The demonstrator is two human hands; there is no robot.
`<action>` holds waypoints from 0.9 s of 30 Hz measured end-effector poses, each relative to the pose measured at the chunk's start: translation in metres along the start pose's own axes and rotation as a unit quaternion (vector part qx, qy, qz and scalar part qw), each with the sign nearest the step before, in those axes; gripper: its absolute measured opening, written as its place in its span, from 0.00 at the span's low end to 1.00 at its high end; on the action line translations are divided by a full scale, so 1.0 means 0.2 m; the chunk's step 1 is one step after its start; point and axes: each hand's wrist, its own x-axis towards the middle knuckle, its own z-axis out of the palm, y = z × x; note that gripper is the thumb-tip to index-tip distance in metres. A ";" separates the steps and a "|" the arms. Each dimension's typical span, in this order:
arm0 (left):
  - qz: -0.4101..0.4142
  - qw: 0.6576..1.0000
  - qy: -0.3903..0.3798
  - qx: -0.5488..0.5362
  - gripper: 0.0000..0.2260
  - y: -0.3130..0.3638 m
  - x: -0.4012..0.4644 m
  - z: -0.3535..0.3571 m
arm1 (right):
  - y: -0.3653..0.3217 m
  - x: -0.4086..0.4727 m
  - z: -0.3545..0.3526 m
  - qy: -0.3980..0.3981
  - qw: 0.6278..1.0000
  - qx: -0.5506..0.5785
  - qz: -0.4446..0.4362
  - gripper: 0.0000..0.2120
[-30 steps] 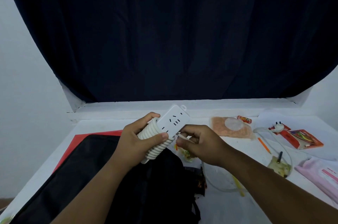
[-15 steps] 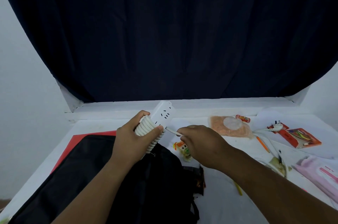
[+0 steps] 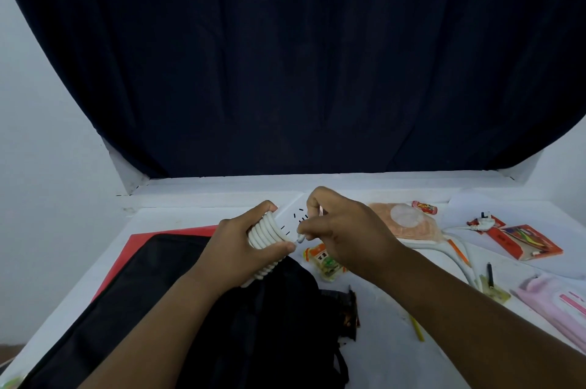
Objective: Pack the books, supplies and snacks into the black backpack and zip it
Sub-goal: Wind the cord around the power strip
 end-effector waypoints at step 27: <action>-0.062 0.983 0.109 0.138 0.19 -0.01 0.01 -0.08 | 0.05 -0.06 -0.02 -0.036 0.923 0.294 0.244 0.05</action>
